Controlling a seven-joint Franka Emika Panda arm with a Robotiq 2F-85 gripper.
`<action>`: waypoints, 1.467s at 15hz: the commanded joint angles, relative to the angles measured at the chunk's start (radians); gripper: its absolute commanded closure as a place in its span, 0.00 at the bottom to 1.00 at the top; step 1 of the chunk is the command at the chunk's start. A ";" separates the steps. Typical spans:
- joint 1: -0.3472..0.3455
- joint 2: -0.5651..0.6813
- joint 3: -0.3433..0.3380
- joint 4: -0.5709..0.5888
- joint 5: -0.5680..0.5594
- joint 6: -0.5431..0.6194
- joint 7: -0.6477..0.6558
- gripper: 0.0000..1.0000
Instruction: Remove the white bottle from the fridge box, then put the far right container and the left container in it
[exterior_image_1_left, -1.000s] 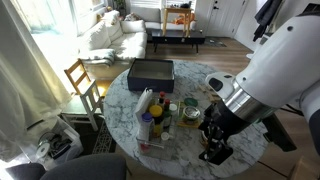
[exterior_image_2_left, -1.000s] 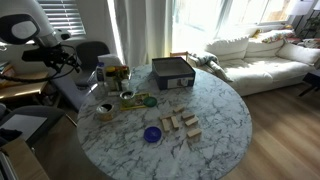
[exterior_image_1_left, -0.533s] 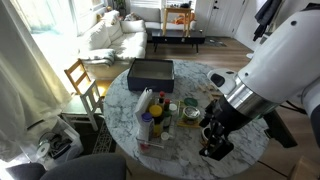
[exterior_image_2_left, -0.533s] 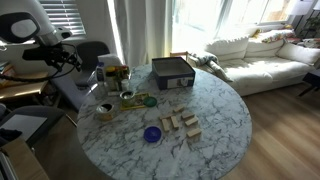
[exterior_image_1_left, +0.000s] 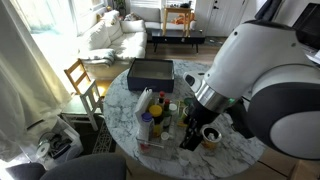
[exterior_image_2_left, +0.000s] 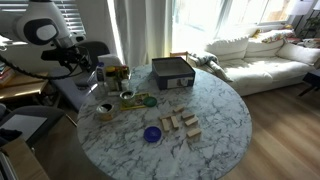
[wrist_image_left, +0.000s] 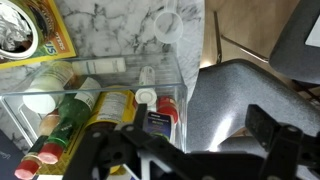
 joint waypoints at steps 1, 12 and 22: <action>-0.041 0.146 0.042 0.126 -0.051 0.001 0.030 0.00; -0.090 0.353 0.051 0.265 -0.174 0.040 0.107 0.00; -0.105 0.427 0.054 0.314 -0.175 0.035 0.104 0.14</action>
